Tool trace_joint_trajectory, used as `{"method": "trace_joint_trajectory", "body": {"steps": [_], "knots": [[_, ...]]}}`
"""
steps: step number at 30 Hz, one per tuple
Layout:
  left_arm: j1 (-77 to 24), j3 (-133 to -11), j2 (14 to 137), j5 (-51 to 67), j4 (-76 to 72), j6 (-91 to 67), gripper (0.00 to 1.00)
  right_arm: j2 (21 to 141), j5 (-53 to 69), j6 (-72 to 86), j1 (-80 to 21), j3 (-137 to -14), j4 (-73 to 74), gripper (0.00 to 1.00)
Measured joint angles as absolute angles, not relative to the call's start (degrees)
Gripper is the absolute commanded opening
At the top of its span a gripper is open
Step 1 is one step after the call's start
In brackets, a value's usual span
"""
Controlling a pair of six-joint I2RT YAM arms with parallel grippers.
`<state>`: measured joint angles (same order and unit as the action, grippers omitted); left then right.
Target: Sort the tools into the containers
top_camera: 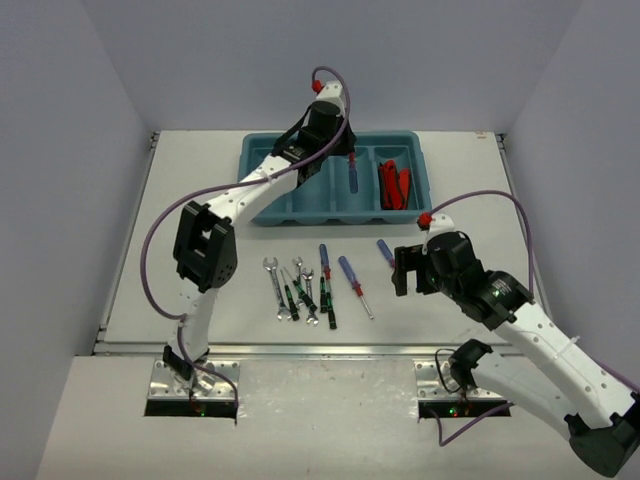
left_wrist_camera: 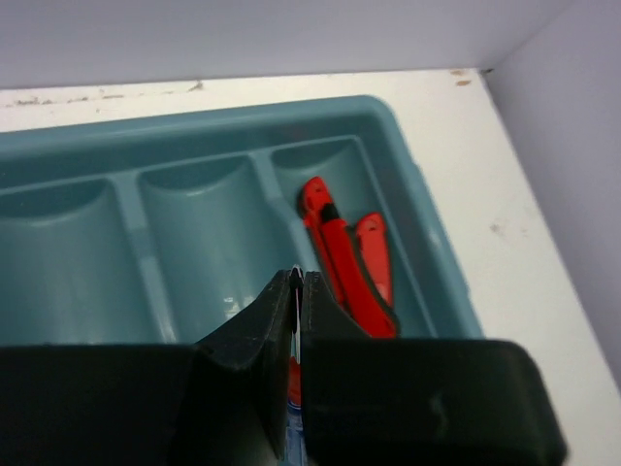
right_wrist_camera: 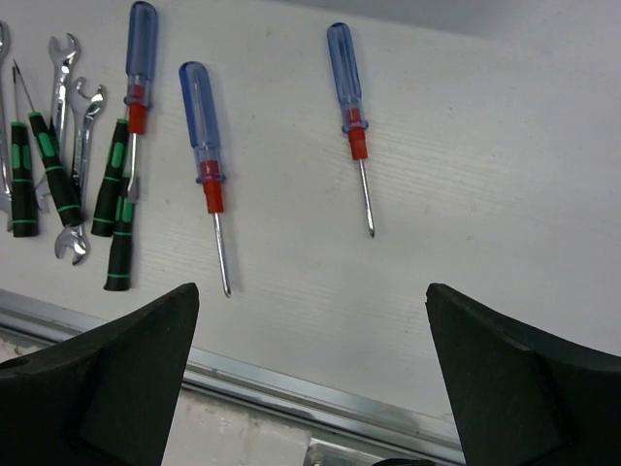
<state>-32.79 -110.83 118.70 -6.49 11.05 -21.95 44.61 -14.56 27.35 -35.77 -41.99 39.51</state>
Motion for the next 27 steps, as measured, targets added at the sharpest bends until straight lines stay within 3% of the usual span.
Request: {"method": "trace_joint_trajectory", "body": {"steps": [3, 6, 7, 9, 10, 11, 16, 19, 23, 27], "knots": [[-31.75, -116.93, 126.79, -7.87, 13.43, -20.32, 0.01, 43.07, -14.69, 26.88, -35.75, -40.88, 40.7, 0.99], [-31.21, -119.6, 131.84, -8.22, 14.7, -19.61, 0.11, 43.24, -14.54, 26.72, -35.75, -40.86, 40.66, 0.99], [-31.03, -120.92, 133.67, -8.08, 15.15, -19.53, 0.24, 43.39, -14.52, 26.73, -35.76, -40.82, 40.66, 0.99], [-30.94, -122.75, 136.65, -7.36, 15.72, -19.44, 0.65, 43.62, -14.67, 26.8, -35.75, -40.59, 40.48, 0.99], [-30.92, -123.03, 137.47, -6.78, 16.1, -19.13, 0.78, 43.64, -14.8, 26.88, -35.75, -40.27, 40.13, 0.99], [-30.92, -123.07, 138.06, -6.14, 16.53, -19.51, 0.98, 43.65, -14.88, 26.99, -35.75, -39.88, 39.64, 0.99], [-30.9, -122.87, 136.71, -4.67, 19.62, -19.77, 1.0, 47.95, -15.46, 27.09, -35.75, -38.85, 36.82, 0.99], [-30.87, -118.8, 128.8, -5.09, 21.9, -20.74, 1.0, 56.78, -16.01, 26.29, -34.89, -39.01, 34.05, 0.94], [-30.8, -101.61, 104.23, -6.52, 21.89, -23.54, 1.0, 70.14, -13.62, 23.5, -30.61, -39.91, 31.2, 0.79], [-30.76, -80.2, 69.52, -7.93, 18.03, -26.62, 1.0, 81.6, -13.16, 20.28, -27.34, -42.61, 29.31, 0.58]]}}
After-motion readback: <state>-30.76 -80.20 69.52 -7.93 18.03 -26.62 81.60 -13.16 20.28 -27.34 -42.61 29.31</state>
